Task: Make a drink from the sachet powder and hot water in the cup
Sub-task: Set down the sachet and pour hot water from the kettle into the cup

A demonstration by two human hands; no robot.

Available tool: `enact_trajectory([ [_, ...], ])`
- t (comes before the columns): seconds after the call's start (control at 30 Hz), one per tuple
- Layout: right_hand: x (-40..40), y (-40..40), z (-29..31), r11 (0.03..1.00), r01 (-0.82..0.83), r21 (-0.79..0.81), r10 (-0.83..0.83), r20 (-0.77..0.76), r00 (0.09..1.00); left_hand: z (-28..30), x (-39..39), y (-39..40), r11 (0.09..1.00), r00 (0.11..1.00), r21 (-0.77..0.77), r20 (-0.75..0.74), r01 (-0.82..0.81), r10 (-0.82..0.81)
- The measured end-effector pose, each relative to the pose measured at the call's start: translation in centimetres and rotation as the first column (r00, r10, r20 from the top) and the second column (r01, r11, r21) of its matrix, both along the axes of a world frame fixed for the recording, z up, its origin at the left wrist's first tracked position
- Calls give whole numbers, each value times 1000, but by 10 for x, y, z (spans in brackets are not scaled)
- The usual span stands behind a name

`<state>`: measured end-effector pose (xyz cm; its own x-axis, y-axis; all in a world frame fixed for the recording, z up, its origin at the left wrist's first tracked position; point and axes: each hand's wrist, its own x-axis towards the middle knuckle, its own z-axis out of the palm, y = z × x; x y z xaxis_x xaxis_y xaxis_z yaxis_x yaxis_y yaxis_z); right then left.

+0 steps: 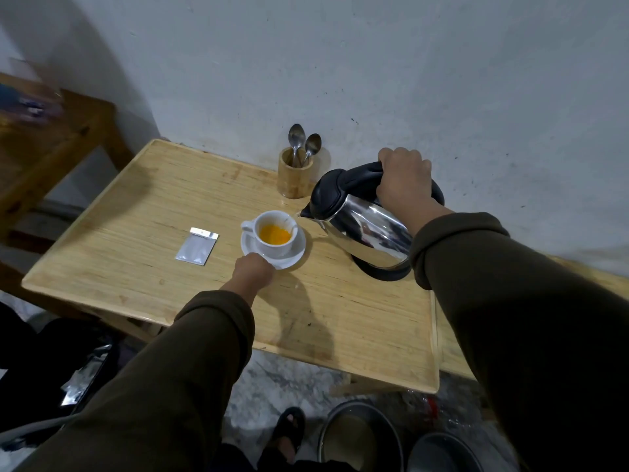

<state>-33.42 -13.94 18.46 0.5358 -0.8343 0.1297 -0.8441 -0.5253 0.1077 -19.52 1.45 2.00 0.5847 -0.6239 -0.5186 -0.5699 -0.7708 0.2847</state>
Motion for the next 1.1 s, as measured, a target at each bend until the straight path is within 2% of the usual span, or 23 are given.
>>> enact_trajectory([
  [0.17, 0, -1, 1, 1000, 2, 6, -2, -1, 1000, 0, 0, -1, 1000, 1000, 4, 17, 23, -23],
  [0.7, -1, 0, -2, 1000, 1, 16, -1, -3, 1000, -2, 2, -3, 998, 998, 22, -20, -56, 56],
  [1.1, -2, -3, -4, 1000, -1, 16, 1, -9, 1000, -11, -4, 2, 995, 999, -83, -14, -49, 48],
])
